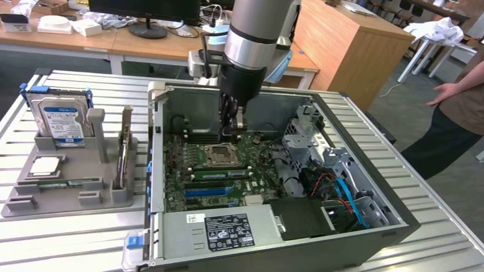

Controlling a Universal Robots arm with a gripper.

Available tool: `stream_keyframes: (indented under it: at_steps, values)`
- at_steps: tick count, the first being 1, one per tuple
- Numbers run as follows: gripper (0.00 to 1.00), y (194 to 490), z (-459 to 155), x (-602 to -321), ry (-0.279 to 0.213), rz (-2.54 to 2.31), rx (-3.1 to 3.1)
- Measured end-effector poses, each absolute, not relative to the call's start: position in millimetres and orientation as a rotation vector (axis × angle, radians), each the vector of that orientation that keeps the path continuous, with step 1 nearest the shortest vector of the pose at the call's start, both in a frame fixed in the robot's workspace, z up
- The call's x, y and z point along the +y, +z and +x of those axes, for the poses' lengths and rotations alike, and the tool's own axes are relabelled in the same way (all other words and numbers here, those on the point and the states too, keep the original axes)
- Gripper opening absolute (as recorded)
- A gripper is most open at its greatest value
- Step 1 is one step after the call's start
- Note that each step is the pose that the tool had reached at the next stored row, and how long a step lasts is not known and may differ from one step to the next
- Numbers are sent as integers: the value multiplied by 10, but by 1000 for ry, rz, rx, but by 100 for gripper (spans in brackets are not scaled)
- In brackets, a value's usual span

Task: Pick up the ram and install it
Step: 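Press down the ram until it locks into place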

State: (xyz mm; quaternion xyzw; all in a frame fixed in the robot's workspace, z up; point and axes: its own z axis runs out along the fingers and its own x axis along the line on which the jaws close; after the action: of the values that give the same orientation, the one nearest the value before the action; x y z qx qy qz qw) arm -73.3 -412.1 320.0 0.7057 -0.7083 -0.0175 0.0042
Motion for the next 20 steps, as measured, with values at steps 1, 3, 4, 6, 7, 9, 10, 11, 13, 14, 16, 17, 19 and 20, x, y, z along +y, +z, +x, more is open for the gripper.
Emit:
stream_keyframes:
  at_steps: [1,3,4,6,7,9,10,11,13,14,16,17,19,20]
  values:
    - [10,3213,-733,-4121,-55,2211,-2219]
    - [10,3240,-733,-4121,-55,2211,-2219]
    - [10,3256,-733,-4121,-55,2211,-2219]
    - [10,3285,-733,-4121,-55,2211,-2219]
    - [10,3299,-733,-4121,-55,2211,-2219]
    - [10,3325,-733,-4121,-55,2211,-2219]
    - [10,3337,-733,-4121,-55,2211,-2219]
    - [10,3349,-733,-4121,-55,2211,-2219]
    - [10,3373,-733,-4121,-55,2211,-2219]
    - [10,3385,-733,-4121,-55,2211,-2219]
    - [10,3409,-733,-4121,-55,2211,-2219]
    - [10,3420,-733,-4121,-55,2211,-2219]
    - [10,3442,-733,-4121,-55,2211,-2219]
    - [10,3452,-733,-4121,-55,2211,-2219]
